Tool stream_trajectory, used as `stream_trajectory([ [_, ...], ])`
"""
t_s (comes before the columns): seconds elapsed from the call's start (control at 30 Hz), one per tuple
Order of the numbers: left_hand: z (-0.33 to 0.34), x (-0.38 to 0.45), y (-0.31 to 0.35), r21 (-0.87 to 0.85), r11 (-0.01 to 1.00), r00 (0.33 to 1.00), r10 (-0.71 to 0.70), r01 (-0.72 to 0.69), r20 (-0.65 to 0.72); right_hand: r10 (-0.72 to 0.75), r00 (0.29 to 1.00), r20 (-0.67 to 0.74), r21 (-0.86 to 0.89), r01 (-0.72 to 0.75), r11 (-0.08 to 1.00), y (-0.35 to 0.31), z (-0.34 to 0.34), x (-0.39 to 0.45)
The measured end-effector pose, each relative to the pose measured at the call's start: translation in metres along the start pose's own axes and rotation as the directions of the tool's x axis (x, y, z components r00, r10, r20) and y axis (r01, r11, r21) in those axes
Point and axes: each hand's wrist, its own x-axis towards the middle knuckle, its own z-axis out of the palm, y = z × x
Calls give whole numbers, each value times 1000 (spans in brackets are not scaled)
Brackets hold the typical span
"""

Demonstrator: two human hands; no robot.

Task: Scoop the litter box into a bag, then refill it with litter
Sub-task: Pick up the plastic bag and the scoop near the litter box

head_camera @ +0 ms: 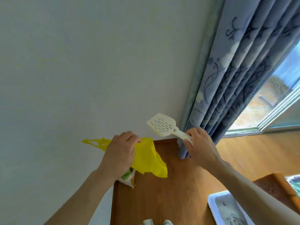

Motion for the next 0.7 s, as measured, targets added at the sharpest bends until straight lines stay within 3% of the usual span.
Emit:
stream_trajectory([
  [0.27, 1, -13, 40, -125, 976, 984, 175, -179, -40, 256, 952, -168, -58, -269, 961, -2, -73, -136],
  [0.47, 39, -40, 111, -253, 916, 937, 340, -311, 81, 539, 810, -233, -38, -561, 827, 7, -106, -272],
  [0.7, 53, -82, 210, -263, 866, 856, 479, -426, 195, 688, 657, -308, 27, -717, 697, 33, -133, -407],
])
